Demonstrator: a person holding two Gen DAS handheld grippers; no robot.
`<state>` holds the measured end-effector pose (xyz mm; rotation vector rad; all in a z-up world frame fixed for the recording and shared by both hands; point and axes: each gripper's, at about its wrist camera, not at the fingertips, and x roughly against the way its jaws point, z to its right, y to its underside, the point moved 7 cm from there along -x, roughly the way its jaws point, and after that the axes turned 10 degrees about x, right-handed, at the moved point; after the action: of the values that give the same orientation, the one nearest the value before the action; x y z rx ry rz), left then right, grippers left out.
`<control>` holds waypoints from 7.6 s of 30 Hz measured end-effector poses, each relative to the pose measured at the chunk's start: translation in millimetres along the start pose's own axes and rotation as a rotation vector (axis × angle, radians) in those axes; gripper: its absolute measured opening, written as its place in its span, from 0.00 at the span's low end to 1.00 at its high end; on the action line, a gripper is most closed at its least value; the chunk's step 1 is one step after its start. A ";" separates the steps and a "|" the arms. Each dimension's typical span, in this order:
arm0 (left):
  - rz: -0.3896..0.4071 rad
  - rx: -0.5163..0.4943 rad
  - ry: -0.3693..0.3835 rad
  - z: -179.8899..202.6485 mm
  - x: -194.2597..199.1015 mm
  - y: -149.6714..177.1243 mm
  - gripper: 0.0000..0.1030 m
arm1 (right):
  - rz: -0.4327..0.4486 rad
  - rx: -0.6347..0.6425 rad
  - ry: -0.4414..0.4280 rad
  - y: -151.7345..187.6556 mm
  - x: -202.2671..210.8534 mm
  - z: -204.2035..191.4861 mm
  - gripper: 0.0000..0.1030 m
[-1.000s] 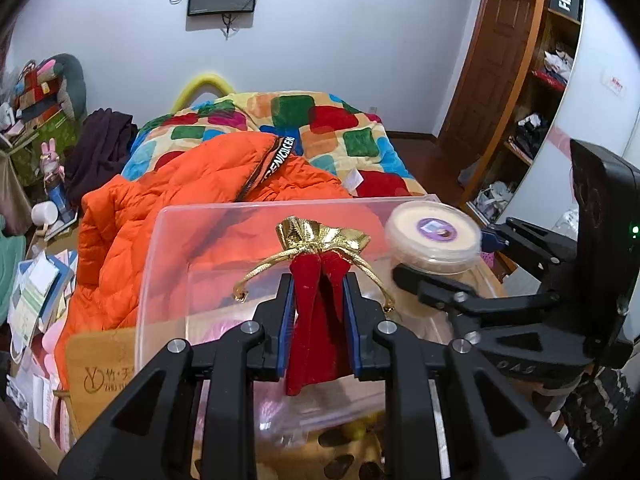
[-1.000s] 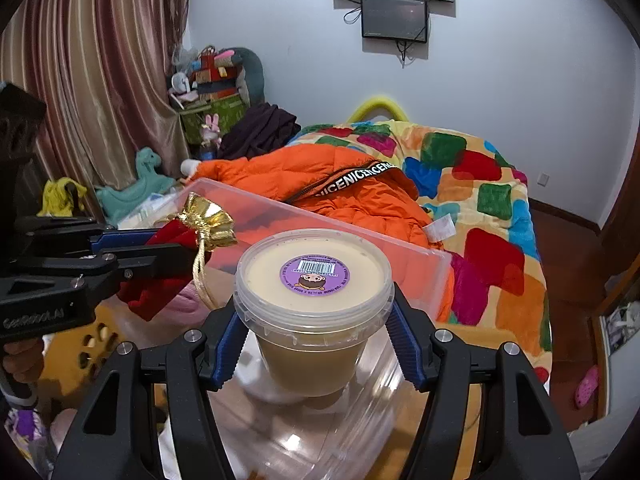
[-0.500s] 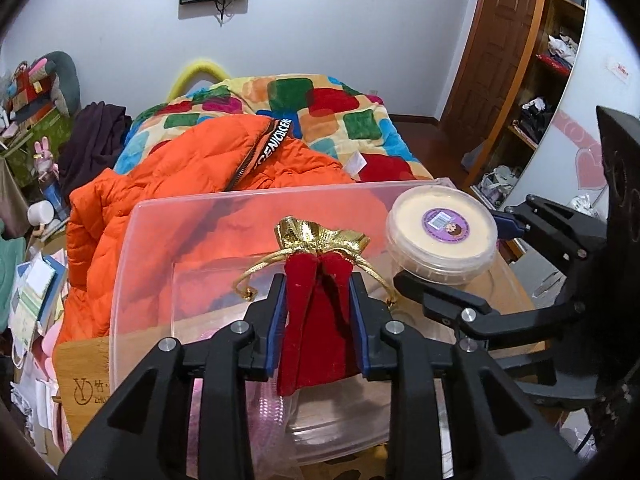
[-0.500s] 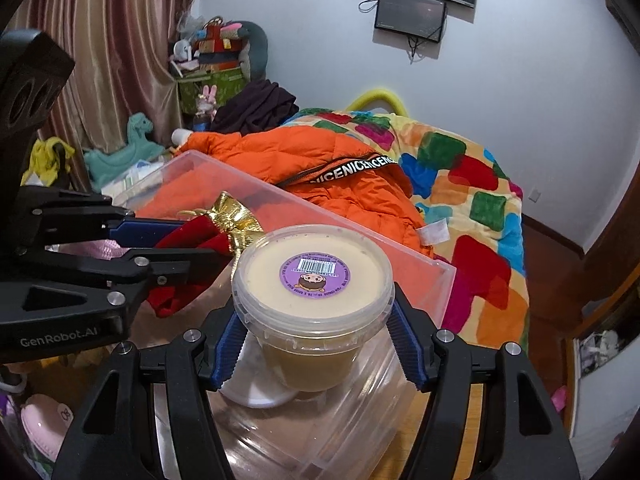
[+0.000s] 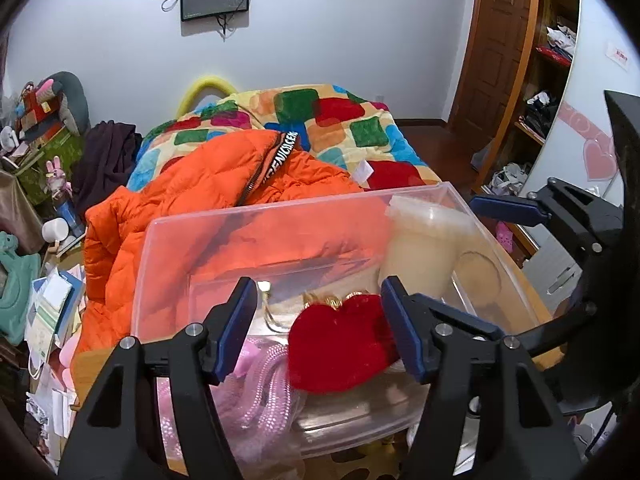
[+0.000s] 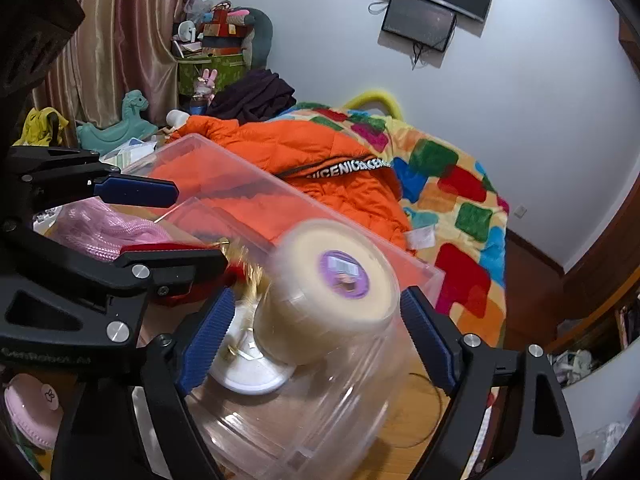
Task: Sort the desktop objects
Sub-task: 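Open left gripper to drop the pouch in the box while right releases tub, then withdraw both grippers from the box back toward the table items, then grasp the green spray bottle with left gripper while right grasps pink round device, then lift the bottle with left gripper while right carries the pink device over the box, then open left gripper to drop the bottle in the box while right releases device, then withdraw both grippers from the box back over the table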
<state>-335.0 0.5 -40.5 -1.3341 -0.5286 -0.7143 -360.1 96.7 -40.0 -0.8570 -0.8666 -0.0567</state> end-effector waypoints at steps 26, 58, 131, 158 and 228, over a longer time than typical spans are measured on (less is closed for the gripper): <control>0.140 -0.039 -0.012 14.4 96.2 6.3 0.86 | 0.104 0.033 0.089 18.2 102.7 -27.8 0.87; 0.066 0.103 -0.019 -44.0 166.4 234.1 0.92 | 0.163 0.020 -0.162 78.6 128.6 -171.8 0.90; 0.203 0.101 -0.057 -21.1 142.3 157.4 0.70 | 0.113 -0.044 -0.126 85.0 130.7 -122.7 0.54; 0.241 0.086 0.018 -39.8 132.1 31.6 0.71 | 0.139 -0.168 -0.087 22.9 100.8 -42.3 0.54; 0.232 0.045 -0.051 -34.9 106.6 21.9 0.91 | 0.122 -0.159 0.003 23.6 93.4 -30.5 0.84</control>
<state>-248.1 -49.3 14.5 -1.3478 -0.4196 -0.4764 -269.3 118.3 -1.3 -1.0566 -0.8133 -0.0202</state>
